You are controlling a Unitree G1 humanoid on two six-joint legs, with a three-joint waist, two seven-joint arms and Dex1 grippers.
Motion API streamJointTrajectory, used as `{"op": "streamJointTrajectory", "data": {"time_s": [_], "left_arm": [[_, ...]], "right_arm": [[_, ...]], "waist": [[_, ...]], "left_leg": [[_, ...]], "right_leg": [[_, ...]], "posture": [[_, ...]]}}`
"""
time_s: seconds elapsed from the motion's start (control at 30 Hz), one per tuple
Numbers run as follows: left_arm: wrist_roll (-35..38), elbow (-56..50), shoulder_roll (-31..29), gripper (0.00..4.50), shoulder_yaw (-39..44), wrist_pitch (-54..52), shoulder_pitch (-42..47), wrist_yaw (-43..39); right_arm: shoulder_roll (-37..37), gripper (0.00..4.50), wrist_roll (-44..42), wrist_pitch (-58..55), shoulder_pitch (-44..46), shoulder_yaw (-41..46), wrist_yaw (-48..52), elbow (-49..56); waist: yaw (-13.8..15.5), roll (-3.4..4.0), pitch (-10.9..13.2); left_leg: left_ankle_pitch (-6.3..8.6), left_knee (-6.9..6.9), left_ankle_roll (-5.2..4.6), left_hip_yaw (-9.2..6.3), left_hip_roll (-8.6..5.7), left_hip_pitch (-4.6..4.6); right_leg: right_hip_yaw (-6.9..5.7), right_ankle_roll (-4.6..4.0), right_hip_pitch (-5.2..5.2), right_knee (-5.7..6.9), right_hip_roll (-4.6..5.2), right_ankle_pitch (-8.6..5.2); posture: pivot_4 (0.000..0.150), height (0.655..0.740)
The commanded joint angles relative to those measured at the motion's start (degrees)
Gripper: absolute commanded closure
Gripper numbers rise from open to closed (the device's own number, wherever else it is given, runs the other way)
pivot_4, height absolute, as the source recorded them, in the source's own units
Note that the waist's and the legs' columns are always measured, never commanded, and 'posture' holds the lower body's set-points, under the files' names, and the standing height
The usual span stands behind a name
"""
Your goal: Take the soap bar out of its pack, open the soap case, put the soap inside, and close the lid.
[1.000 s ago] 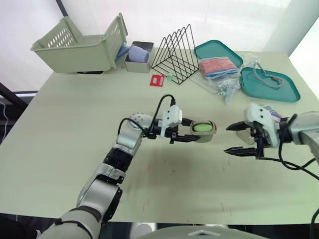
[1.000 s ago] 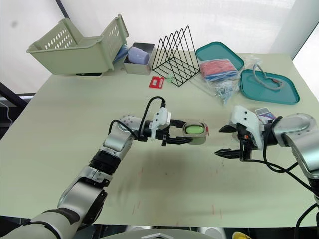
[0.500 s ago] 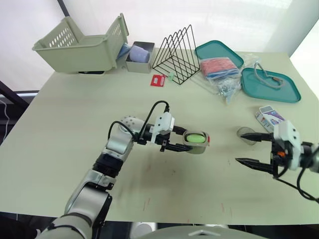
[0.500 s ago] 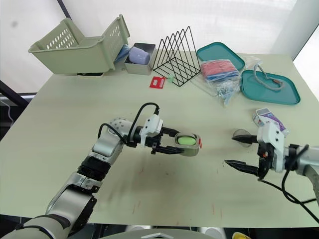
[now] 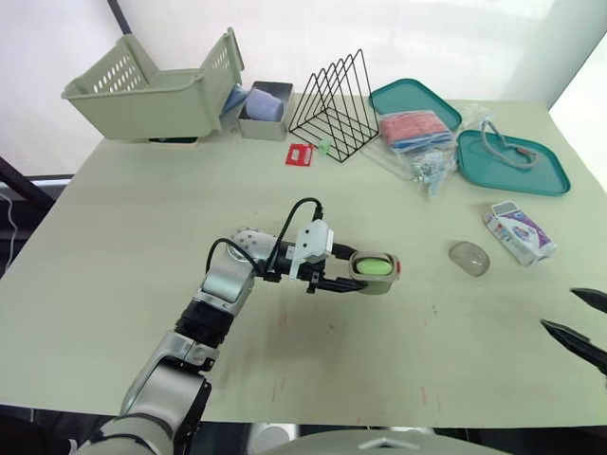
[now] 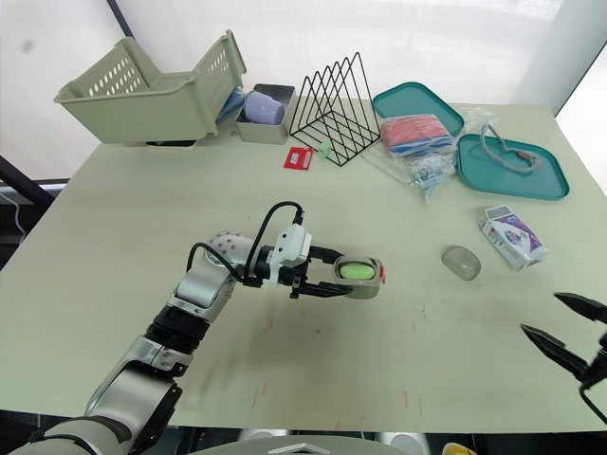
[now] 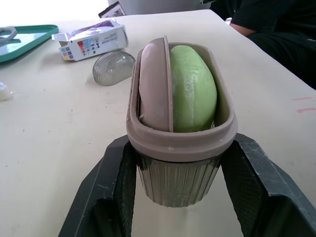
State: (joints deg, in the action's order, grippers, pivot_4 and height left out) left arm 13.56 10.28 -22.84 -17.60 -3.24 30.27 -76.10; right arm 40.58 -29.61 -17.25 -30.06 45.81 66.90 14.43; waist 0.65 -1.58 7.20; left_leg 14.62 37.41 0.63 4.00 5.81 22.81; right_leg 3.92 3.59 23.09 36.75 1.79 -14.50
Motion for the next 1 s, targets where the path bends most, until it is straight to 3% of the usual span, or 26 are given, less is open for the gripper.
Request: {"op": "streamJointTrajectory", "data": {"time_s": [0.03,0.23,0.43,0.53,0.6,0.7,0.87,1.0], "left_arm": [[1.02,-2.33,0.4,2.48,0.41,0.08,0.35,0.13],[1.31,-2.04,0.67,2.48,0.46,-0.23,0.73,0.45],[1.33,-2.38,0.79,2.48,0.47,-0.72,0.73,0.63],[1.28,-2.49,0.97,2.48,0.47,-0.98,0.64,0.74],[1.22,-2.3,1.13,2.48,0.47,-0.97,0.8,0.82],[1.06,-2.02,1.37,2.48,0.36,-0.95,1.08,0.98],[0.69,-2.19,1.57,2.48,-0.08,-0.87,0.98,1.29],[0.6,-2.67,1.63,2.48,-0.36,-1.03,0.74,1.65]], "right_arm": [[1.17,0.07,-0.79,0.91,-0.67,3.08,-0.86,-0.3],[2.69,0.07,-2.0,-1.36,-0.96,5.23,-3.11,-1.51],[7.96,0.07,-3.21,-11.33,3.73,8.01,-10.85,-3.11],[18.15,0.07,4.2,-21.9,0.04,4.23,-13.51,1.73],[23.65,0.07,2.02,-28.66,-1.37,3.43,-9.9,6.24],[30.02,0.07,-4.07,-38.37,5.69,0.45,-9.21,7.23],[39.12,0.07,-3.92,-43.51,18.63,-13.55,-12.91,6.16],[39.14,0.07,-4.08,-45.82,35.59,-28.31,-16.25,4.07]], "waist": [[-0.06,0.0,0.0],[0.3,0.03,-0.02],[0.14,0.09,-0.04],[0.12,0.22,-0.09],[0.11,0.24,-0.1],[-0.07,0.18,-0.08],[0.13,0.1,-0.06],[0.18,0.09,-0.02]], "left_leg": [[0.0,-0.01,0.0,0.0,0.0,-0.01],[0.0,-0.01,0.0,0.0,-0.02,0.01],[0.0,0.0,0.0,-0.06,-0.19,0.01],[0.0,-0.05,0.0,-0.08,-0.21,0.02],[0.0,-0.07,-0.01,-0.09,-0.27,0.02],[0.0,-0.05,-0.01,-0.34,-0.36,0.02],[0.0,-0.06,-0.01,-0.56,-0.5,0.07],[0.0,-0.04,-0.01,-0.66,-0.61,0.19]], "right_leg": [[0.0,0.0,0.0,0.0,-0.01,0.0],[0.0,0.0,-0.01,-0.02,0.01,-0.01],[0.21,0.03,-0.06,-0.03,0.03,-0.03],[0.2,0.06,-0.06,-0.03,0.04,-0.05],[0.22,0.07,-0.05,-0.02,0.09,-0.06],[0.21,0.09,-0.08,-0.02,0.05,-0.06],[0.18,0.09,-0.07,-0.04,0.07,-0.06],[0.29,0.16,-0.05,-0.06,0.06,-0.11]], "posture": [[0.15,0.74],[0.15,0.74],[0.15,0.74],[0.15,0.74],[0.15,0.74],[0.15,0.74],[0.15,0.74],[0.15,0.74]]}}
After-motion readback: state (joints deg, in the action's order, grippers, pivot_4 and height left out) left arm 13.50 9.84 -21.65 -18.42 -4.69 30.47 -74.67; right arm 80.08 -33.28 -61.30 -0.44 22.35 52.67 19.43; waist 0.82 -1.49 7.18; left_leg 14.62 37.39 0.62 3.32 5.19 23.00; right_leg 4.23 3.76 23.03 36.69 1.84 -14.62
